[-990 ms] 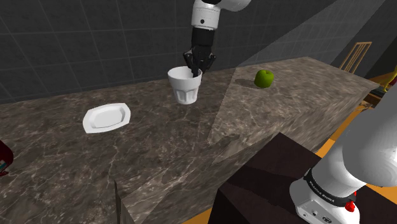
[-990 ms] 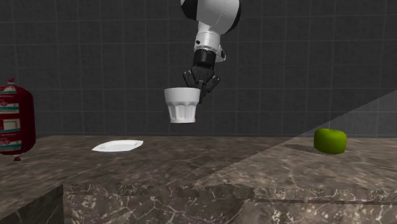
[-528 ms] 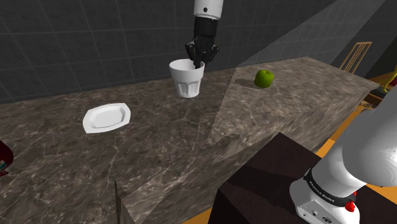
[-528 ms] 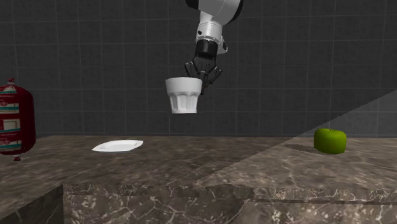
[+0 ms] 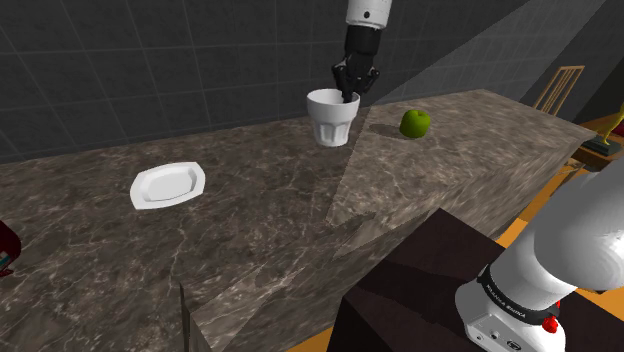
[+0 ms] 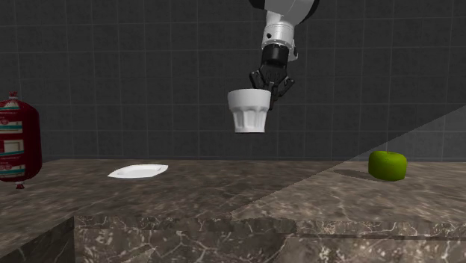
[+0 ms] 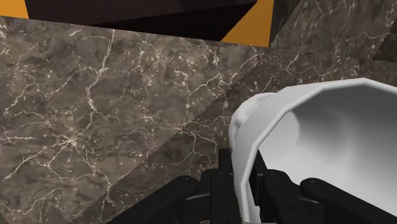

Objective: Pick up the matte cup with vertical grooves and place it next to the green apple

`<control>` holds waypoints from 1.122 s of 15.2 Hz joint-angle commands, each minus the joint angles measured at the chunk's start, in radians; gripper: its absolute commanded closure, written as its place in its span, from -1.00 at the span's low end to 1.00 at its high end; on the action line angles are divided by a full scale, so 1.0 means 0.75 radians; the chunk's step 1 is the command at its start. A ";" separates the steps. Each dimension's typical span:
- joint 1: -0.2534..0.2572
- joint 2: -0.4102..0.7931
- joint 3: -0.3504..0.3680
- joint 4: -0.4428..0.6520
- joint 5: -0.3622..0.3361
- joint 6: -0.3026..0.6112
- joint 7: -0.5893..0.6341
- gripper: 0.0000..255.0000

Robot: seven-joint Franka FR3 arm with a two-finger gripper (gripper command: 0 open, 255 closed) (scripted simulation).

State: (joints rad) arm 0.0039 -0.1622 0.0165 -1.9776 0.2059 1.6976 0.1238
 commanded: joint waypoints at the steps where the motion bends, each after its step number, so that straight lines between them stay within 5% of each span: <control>1: -0.030 -0.051 -0.038 -0.050 -0.015 -0.013 -0.065 1.00; 17: -0.251 -0.166 -0.357 -0.132 -0.189 -0.118 -0.548 1.00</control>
State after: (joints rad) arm -0.1727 -0.2783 -0.2352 -2.0716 0.0751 1.6144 -0.2613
